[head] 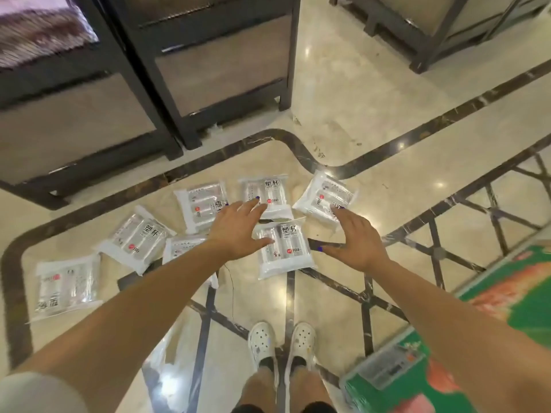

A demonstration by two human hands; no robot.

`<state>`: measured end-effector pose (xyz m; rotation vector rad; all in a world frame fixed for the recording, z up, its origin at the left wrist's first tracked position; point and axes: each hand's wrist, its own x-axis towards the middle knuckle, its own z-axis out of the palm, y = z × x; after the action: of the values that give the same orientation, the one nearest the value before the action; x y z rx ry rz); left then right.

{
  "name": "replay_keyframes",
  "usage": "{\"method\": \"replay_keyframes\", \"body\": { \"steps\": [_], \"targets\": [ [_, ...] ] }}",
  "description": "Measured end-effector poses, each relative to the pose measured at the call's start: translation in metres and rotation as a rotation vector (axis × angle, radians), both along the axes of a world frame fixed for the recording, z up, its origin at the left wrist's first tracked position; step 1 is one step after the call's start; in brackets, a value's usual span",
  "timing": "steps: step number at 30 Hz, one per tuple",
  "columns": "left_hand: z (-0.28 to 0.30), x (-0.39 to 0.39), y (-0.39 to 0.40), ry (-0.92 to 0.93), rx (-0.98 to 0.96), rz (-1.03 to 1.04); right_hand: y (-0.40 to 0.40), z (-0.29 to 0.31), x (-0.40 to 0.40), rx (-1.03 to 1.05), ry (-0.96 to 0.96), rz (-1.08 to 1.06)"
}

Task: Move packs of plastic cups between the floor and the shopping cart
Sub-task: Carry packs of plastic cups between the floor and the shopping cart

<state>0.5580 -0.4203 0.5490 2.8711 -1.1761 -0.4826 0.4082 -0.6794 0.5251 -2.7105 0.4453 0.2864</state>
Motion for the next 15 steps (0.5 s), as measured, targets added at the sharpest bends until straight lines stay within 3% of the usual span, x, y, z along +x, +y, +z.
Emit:
{"method": "replay_keyframes", "body": {
  "steps": [6,11,15],
  "targets": [
    [-0.15,0.032,-0.032,0.079,0.009,0.02,-0.029,-0.14,0.052,-0.028,0.131,0.068],
    [-0.319,0.046,-0.048,0.141,0.09,0.057,-0.036,-0.307,0.067,-0.047,0.206,0.198],
    [-0.458,0.049,-0.049,0.224,0.073,0.115,-0.044,-0.444,0.076,-0.019,0.238,0.17]
  ]
}}
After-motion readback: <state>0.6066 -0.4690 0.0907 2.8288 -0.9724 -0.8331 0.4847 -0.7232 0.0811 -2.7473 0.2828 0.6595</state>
